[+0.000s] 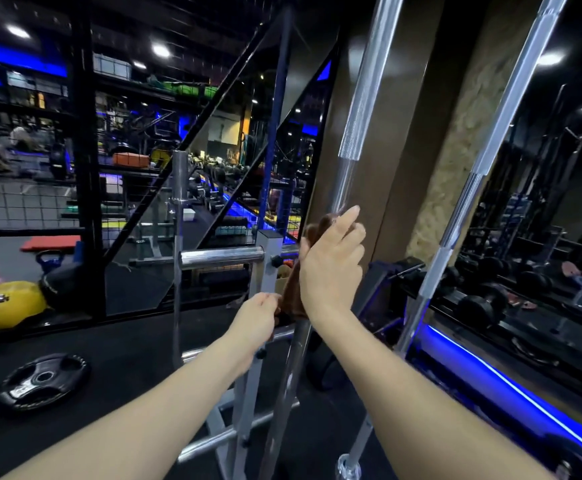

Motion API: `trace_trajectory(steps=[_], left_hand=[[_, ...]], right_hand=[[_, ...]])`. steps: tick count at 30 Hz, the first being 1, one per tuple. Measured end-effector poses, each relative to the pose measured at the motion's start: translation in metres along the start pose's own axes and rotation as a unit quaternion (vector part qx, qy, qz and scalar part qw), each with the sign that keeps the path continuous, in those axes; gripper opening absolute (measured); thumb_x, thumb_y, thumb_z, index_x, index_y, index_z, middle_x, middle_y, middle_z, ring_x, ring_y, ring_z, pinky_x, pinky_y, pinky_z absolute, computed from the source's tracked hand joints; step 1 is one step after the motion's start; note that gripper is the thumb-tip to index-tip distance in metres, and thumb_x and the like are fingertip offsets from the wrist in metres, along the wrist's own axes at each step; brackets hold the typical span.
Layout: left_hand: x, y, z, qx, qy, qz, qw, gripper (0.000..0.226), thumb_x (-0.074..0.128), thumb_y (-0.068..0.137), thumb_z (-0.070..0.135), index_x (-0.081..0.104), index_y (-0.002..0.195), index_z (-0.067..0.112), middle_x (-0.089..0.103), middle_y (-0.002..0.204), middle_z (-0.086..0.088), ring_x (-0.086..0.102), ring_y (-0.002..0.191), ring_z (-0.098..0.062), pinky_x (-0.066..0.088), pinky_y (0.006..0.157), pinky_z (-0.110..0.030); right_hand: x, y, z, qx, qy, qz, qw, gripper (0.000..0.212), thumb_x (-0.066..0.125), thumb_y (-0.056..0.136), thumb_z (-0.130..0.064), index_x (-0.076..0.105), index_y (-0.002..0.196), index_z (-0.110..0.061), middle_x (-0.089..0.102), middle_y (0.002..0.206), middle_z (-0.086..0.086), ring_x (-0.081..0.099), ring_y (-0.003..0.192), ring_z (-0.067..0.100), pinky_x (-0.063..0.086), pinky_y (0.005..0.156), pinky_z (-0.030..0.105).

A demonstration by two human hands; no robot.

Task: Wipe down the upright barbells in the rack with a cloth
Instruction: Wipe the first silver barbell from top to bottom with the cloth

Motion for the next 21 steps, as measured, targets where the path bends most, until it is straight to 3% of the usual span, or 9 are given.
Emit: trace_trajectory(steps=[3, 6, 8, 11, 15, 18, 19, 21], left_hand=[[0.006, 0.009, -0.009, 0.009, 0.035, -0.011, 0.999, 0.027, 0.038, 0.101, 0.020, 0.060, 0.114, 0.012, 0.064, 0.102, -0.008, 0.055, 0.082, -0.012, 0.043, 0.064, -0.021], [0.006, 0.023, -0.018, 0.012, 0.057, -0.004, 0.998, 0.025, 0.034, 0.103, 0.018, 0.056, 0.114, 0.018, 0.060, 0.096, 0.002, 0.053, 0.080, -0.007, 0.040, 0.057, -0.018], [0.006, 0.027, -0.019, 0.012, 0.062, -0.008, 0.998, 0.024, 0.035, 0.103, 0.018, 0.057, 0.113, 0.018, 0.063, 0.097, 0.002, 0.056, 0.083, -0.008, 0.045, 0.062, -0.022], [0.006, 0.032, -0.021, 0.000, 0.046, -0.030, 0.998, 0.025, 0.039, 0.102, 0.022, 0.060, 0.115, 0.016, 0.067, 0.106, -0.004, 0.063, 0.097, -0.019, 0.052, 0.087, -0.035], [0.001, 0.034, -0.015, -0.002, -0.021, -0.063, 0.998, 0.033, 0.038, 0.099, 0.045, 0.063, 0.092, 0.024, 0.066, 0.086, 0.006, 0.058, 0.079, -0.011, 0.046, 0.083, -0.028], [-0.007, 0.031, -0.014, -0.023, -0.041, -0.114, 0.992, 0.024, 0.040, 0.100, 0.035, 0.058, 0.097, 0.020, 0.060, 0.090, 0.001, 0.051, 0.068, -0.008, 0.042, 0.062, -0.019], [-0.010, 0.031, -0.015, -0.018, -0.026, -0.135, 0.990, 0.020, 0.040, 0.101, 0.029, 0.057, 0.095, 0.020, 0.058, 0.088, 0.001, 0.050, 0.068, -0.008, 0.041, 0.061, -0.019], [-0.015, 0.037, -0.019, 0.008, -0.013, -0.170, 0.985, 0.019, 0.038, 0.101, 0.026, 0.056, 0.095, 0.026, 0.059, 0.088, 0.005, 0.053, 0.077, -0.007, 0.040, 0.076, -0.024]], right_hand=[[0.031, -0.023, 0.011, 0.002, 0.014, -0.059, 0.998, 0.093, 0.074, 0.076, -0.043, 0.030, 0.139, 0.009, 0.055, 0.112, 0.023, 0.060, 0.076, 0.029, 0.049, 0.038, 0.033], [0.047, -0.030, 0.014, 0.002, 0.049, -0.067, 0.997, 0.091, 0.074, 0.074, -0.038, 0.026, 0.138, 0.007, 0.055, 0.108, 0.022, 0.060, 0.075, 0.031, 0.050, 0.038, 0.034], [0.046, -0.031, 0.011, -0.008, 0.065, -0.062, 0.996, 0.087, 0.072, 0.075, -0.037, 0.027, 0.137, 0.006, 0.055, 0.110, 0.022, 0.061, 0.077, 0.031, 0.051, 0.041, 0.033], [0.035, -0.031, 0.007, -0.026, 0.096, -0.058, 0.993, 0.081, 0.067, 0.082, -0.035, 0.023, 0.140, 0.003, 0.052, 0.117, 0.021, 0.061, 0.086, 0.032, 0.053, 0.049, 0.035], [0.004, 0.001, -0.013, -0.043, 0.111, -0.011, 0.993, 0.075, 0.055, 0.091, -0.037, 0.019, 0.147, -0.001, 0.042, 0.128, 0.015, 0.055, 0.105, 0.032, 0.041, 0.062, 0.033], [-0.011, 0.020, -0.025, -0.020, 0.111, -0.003, 0.994, 0.074, 0.051, 0.094, -0.039, 0.014, 0.148, -0.005, 0.038, 0.132, 0.011, 0.051, 0.110, 0.030, 0.032, 0.065, 0.032], [-0.011, 0.021, -0.027, -0.008, 0.110, -0.008, 0.994, 0.075, 0.051, 0.094, -0.039, 0.014, 0.149, -0.006, 0.038, 0.132, 0.010, 0.051, 0.111, 0.030, 0.031, 0.065, 0.031], [-0.008, 0.019, -0.032, 0.020, 0.101, -0.008, 0.995, 0.075, 0.052, 0.093, -0.039, 0.014, 0.148, -0.006, 0.038, 0.134, 0.010, 0.051, 0.113, 0.031, 0.031, 0.067, 0.033]])
Point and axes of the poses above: each hand's wrist, its own y-axis towards the middle knuckle, its own x-axis out of the palm, z = x × y, the point moved 1 cm from there along y, towards the middle knuckle
